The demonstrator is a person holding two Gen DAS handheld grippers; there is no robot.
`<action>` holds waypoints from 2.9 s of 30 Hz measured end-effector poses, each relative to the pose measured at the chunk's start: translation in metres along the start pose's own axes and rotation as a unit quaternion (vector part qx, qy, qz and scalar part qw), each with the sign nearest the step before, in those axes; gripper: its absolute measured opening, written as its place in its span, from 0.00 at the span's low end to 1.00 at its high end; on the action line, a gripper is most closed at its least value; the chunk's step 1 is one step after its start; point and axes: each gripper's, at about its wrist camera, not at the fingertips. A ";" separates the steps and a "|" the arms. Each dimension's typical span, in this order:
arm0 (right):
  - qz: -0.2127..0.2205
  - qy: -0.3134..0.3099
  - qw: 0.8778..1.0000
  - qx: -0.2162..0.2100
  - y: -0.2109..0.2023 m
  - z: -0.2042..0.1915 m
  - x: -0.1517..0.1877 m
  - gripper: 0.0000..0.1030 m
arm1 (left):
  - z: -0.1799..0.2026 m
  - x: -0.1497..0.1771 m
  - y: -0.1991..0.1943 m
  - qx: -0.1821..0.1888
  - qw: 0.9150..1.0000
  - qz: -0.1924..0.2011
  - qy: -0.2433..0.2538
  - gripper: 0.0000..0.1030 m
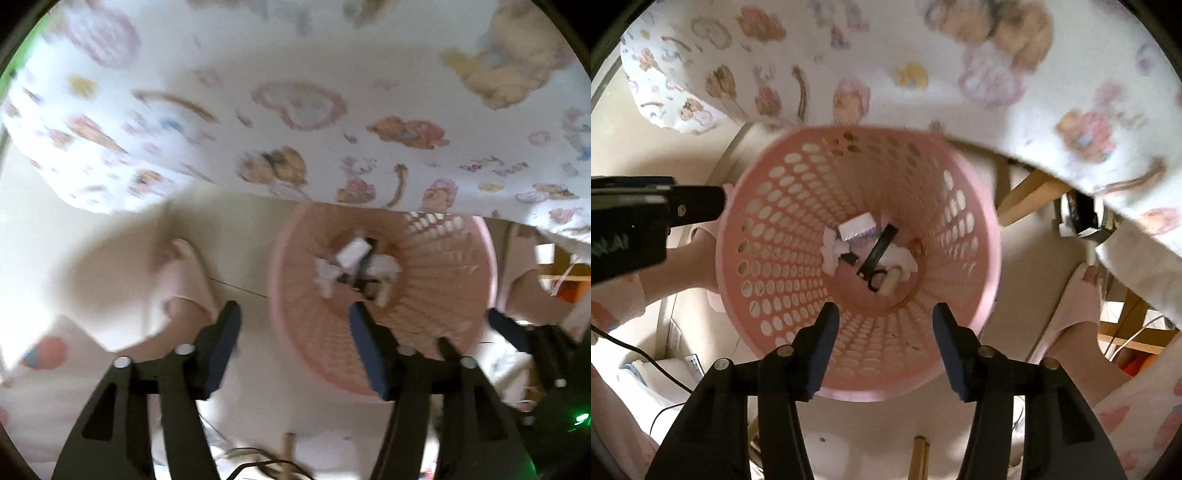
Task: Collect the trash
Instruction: 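Open the right tool over the basket while the left tool opens too, then raise both open tools back above the table, then grasp a white tissue scrap with the left tool while the right tool nears the black spoon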
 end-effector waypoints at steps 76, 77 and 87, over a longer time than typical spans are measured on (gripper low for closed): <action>0.319 0.139 0.937 0.021 -0.216 0.151 -0.089 0.83 | -0.054 -0.104 -0.156 0.099 0.963 0.250 -0.028 0.98; 0.319 0.138 0.937 0.021 -0.216 0.150 -0.090 0.83 | -0.054 -0.109 -0.154 0.112 0.962 0.247 -0.027 0.97; 0.322 0.120 0.939 0.036 -0.215 0.142 -0.094 0.83 | -0.039 -0.142 -0.133 0.116 0.967 0.225 -0.011 0.57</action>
Point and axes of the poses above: each gripper's, at about its wrist camera, not at the fingertips, and y roughly the way its jaws point, z to its right, x to its underside, and after that the axes turned 8 degrees about x, right-handed
